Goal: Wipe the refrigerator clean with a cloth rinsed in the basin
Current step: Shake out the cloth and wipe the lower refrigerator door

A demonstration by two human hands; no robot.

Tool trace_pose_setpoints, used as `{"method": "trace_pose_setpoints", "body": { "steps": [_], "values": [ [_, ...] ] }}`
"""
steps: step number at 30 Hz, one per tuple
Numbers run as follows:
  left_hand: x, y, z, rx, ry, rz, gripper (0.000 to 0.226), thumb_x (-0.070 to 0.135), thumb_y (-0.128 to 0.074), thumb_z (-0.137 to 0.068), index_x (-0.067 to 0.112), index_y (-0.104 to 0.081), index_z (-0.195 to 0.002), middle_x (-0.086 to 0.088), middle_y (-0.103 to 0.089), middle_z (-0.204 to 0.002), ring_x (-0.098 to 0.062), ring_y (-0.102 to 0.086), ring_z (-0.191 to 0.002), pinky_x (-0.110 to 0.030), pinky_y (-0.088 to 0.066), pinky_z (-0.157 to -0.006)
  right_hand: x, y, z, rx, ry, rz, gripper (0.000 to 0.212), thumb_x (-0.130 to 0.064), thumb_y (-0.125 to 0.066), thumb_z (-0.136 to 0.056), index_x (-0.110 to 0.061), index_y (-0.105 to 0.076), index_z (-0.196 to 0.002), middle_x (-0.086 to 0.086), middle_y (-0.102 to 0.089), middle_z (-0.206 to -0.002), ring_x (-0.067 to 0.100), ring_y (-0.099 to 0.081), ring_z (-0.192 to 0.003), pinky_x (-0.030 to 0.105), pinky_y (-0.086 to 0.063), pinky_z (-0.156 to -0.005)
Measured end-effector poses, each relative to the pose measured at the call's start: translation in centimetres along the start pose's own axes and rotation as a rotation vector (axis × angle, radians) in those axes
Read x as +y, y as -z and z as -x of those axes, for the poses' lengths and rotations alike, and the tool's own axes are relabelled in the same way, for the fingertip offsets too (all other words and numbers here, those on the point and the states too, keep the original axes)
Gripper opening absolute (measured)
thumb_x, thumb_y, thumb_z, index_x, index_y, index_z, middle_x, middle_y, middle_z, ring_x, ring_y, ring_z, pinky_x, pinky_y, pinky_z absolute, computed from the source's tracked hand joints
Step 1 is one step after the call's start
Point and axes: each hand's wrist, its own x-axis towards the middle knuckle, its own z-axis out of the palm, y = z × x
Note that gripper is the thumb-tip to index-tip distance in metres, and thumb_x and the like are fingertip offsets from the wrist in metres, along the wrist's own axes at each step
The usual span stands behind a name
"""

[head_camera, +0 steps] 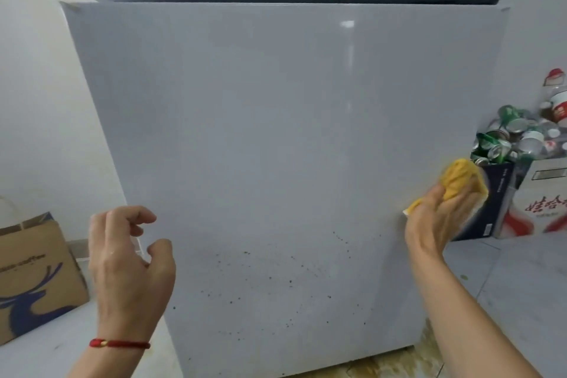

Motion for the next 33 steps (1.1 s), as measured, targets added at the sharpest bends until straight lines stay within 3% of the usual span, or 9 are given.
{"method": "trace_pose_setpoints", "body": {
  "steps": [2, 5, 13, 17, 19, 23, 28, 31, 33],
  "values": [
    [-0.5, 0.4, -0.4, 0.006, 0.016, 0.005, 0.041, -0.022, -0.063, -0.073, 0.004, -0.055, -0.104, -0.003, -0.044, -0.102, -0.023, -0.046, -0.086, -0.012, -0.042, -0.069, -0.3, 0.0, 0.6, 0.028, -0.103, -0.040, 0.062, -0.032, -0.027, -0.112, -0.011, -0.006, -0.166, 0.014, -0.001, -0.174, 0.030, -0.002, -0.160, 0.039, 0.002, -0.127],
    [-0.7, 0.6, -0.6, 0.027, 0.067, 0.035, 0.039, -0.021, -0.061, -0.074, 0.004, -0.055, -0.104, -0.007, -0.047, -0.102, -0.025, -0.047, -0.086, -0.010, -0.043, -0.067, -2.1, -1.7, 5.4, 0.021, -0.022, -0.001, 0.063, -0.030, -0.029, -0.110, -0.011, -0.007, -0.166, 0.019, -0.001, -0.173, 0.039, 0.000, -0.159, 0.044, 0.004, -0.126],
    [-1.2, 0.9, -0.3, 0.021, 0.086, 0.026, 0.039, -0.021, -0.059, -0.074, 0.006, -0.055, -0.102, -0.007, -0.048, -0.101, -0.024, -0.049, -0.084, -0.009, -0.041, -0.066, -6.4, -8.5, 23.1, -0.281, 0.689, 0.159, 0.061, -0.039, -0.034, -0.109, -0.024, -0.016, -0.165, 0.010, -0.005, -0.174, 0.042, 0.006, -0.159, 0.065, 0.001, -0.124],
    [-0.3, 0.9, -0.1, -0.006, 0.025, -0.006, 0.036, -0.018, -0.059, -0.074, 0.004, -0.055, -0.102, -0.007, -0.048, -0.100, -0.019, -0.046, -0.084, -0.020, -0.041, -0.067, -7.3, -9.9, 26.7, -0.442, 1.149, 0.289, 0.067, -0.034, -0.052, -0.105, -0.034, -0.021, -0.165, -0.002, -0.005, -0.174, 0.035, 0.006, -0.160, 0.058, 0.008, -0.125],
    [0.5, 0.4, 0.5, -0.026, -0.010, -0.013, 0.035, -0.017, -0.060, -0.073, 0.003, -0.055, -0.102, -0.005, -0.047, -0.100, -0.018, -0.045, -0.083, -0.027, -0.042, -0.069, -7.3, -9.5, 25.9, -0.498, 1.280, 0.292, 0.064, -0.028, -0.051, -0.106, -0.035, -0.025, -0.164, -0.004, -0.009, -0.174, 0.029, 0.002, -0.161, 0.055, 0.004, -0.127],
    [2.3, -1.3, 1.7, -0.072, -0.054, 0.000, 0.038, -0.019, -0.062, -0.072, 0.003, -0.055, -0.103, -0.003, -0.046, -0.101, -0.017, -0.043, -0.082, -0.024, -0.041, -0.069, -5.3, -7.2, 19.7, -0.571, 1.563, 0.269, 0.063, -0.006, -0.040, -0.105, -0.034, -0.034, -0.161, -0.006, -0.023, -0.171, 0.020, -0.011, -0.161, 0.047, -0.009, -0.130],
    [4.4, -2.5, 1.8, -0.034, 0.015, 0.052, 0.037, -0.017, -0.060, -0.073, 0.005, -0.055, -0.103, -0.005, -0.048, -0.103, -0.019, -0.045, -0.083, -0.029, -0.041, -0.068, 2.0, -0.7, 8.8, -0.398, 1.262, 0.387, 0.071, -0.014, -0.048, -0.100, -0.039, -0.025, -0.162, -0.003, -0.018, -0.172, 0.027, -0.007, -0.161, 0.057, -0.012, -0.127],
    [4.6, -2.7, 1.6, -0.039, 0.005, 0.050, 0.038, -0.018, -0.060, -0.073, 0.006, -0.055, -0.101, -0.006, -0.050, -0.101, -0.019, -0.047, -0.083, -0.021, -0.039, -0.064, 4.5, 1.8, 4.0, -0.312, 0.959, 0.362, 0.061, -0.018, -0.042, -0.105, -0.027, -0.027, -0.163, 0.008, -0.011, -0.174, 0.037, -0.003, -0.160, 0.066, -0.014, -0.124],
    [4.3, -2.3, 1.4, -0.041, 0.003, 0.040, 0.038, -0.018, -0.061, -0.073, 0.008, -0.054, -0.101, -0.007, -0.050, -0.101, -0.019, -0.047, -0.082, -0.019, -0.039, -0.066, 4.8, 2.0, 2.6, -0.213, 0.702, 0.296, 0.059, -0.022, -0.041, -0.108, -0.021, -0.025, -0.165, 0.013, -0.009, -0.174, 0.040, -0.004, -0.159, 0.062, -0.011, -0.126]
  ]
}}
